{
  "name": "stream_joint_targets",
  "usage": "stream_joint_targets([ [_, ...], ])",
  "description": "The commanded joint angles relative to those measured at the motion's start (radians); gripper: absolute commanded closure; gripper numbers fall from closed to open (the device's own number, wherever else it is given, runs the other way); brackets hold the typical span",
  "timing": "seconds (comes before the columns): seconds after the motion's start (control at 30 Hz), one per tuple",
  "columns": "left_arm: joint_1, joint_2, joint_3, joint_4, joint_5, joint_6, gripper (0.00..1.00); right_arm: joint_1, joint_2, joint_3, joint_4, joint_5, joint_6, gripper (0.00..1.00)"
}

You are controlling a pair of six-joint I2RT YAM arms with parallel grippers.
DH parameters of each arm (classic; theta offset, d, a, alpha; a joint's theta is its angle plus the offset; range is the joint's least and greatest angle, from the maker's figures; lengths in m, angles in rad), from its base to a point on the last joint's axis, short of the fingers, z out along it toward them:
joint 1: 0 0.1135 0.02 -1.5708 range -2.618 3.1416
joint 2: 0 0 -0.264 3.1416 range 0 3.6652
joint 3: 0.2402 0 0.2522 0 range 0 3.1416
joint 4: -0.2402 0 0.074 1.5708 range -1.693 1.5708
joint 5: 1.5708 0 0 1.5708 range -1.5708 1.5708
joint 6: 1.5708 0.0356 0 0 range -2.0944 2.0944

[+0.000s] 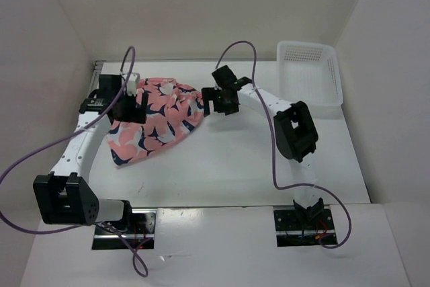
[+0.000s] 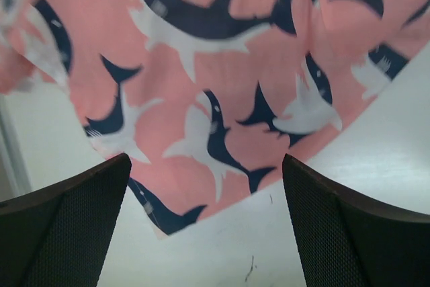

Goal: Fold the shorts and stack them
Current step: Flatten the shorts out

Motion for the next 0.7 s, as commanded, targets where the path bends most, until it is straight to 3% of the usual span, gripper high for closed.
stream_joint_targets([
  [0.0, -0.046, 0.002, -0.068, -0.088, -0.068, -0.018, 0.0, -0.03, -0.241, -0.054, 0.08, 0.032, -0.061, 0.0],
  [0.07, -0.046, 0.018, -0.09, -0.088, -0.172, -0.018, 0.0, -0.03, -0.251, -0.117, 0.094, 0.032, -0.061, 0.0],
  [0.17, 0.007, 0.081, -0.104, -0.156, -0.212, -0.018, 0.0, -0.03, -0.234, -0.145, 0.145, 0.019, -0.038, 0.0],
  [0.43, 0.259, 0.407, 0.025, -0.429, 0.108, -0.018, 0.0, -0.05, -0.013, 0.075, 0.158, 0.019, 0.002, 0.0],
  [0.67, 0.311, 0.475, -0.008, -0.407, 0.109, -0.018, 0.0, -0.05, 0.122, 0.205, 0.178, 0.032, 0.025, 0.0],
])
